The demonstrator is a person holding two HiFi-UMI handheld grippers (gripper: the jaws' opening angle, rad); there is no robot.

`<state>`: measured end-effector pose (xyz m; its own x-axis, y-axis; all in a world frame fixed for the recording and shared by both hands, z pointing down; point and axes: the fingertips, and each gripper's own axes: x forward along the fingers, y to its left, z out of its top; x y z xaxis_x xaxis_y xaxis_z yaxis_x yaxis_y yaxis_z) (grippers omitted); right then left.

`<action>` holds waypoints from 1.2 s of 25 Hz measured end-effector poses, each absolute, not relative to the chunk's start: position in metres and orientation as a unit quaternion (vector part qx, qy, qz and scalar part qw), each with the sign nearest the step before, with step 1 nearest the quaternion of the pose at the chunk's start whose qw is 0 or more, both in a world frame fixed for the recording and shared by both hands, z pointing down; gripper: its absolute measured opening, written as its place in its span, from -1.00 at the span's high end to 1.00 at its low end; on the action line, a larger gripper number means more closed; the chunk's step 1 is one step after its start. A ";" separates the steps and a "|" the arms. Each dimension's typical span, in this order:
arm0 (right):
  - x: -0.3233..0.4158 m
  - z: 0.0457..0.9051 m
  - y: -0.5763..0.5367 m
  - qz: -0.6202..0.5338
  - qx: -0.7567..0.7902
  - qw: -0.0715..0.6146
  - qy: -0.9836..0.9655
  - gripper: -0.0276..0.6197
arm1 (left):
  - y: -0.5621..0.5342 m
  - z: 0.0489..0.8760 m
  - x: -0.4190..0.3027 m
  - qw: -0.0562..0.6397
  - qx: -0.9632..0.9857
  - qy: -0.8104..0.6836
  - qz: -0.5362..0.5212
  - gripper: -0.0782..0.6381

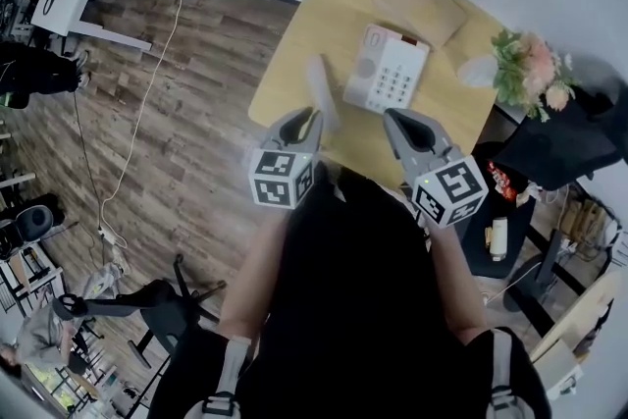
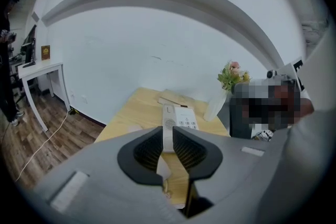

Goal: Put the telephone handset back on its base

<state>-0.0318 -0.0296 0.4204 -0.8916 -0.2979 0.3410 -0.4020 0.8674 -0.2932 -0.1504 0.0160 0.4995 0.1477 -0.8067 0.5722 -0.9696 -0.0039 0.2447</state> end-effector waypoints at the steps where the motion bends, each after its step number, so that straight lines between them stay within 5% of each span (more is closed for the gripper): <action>1: -0.031 0.423 -0.031 0.182 0.180 0.144 -0.956 0.91 | 0.015 0.503 -0.149 0.303 0.693 -0.640 0.139 0.59; 30: -0.040 0.466 -0.037 0.206 0.148 0.192 -0.948 0.91 | -0.021 0.610 -0.168 0.393 0.584 -0.694 0.149 0.31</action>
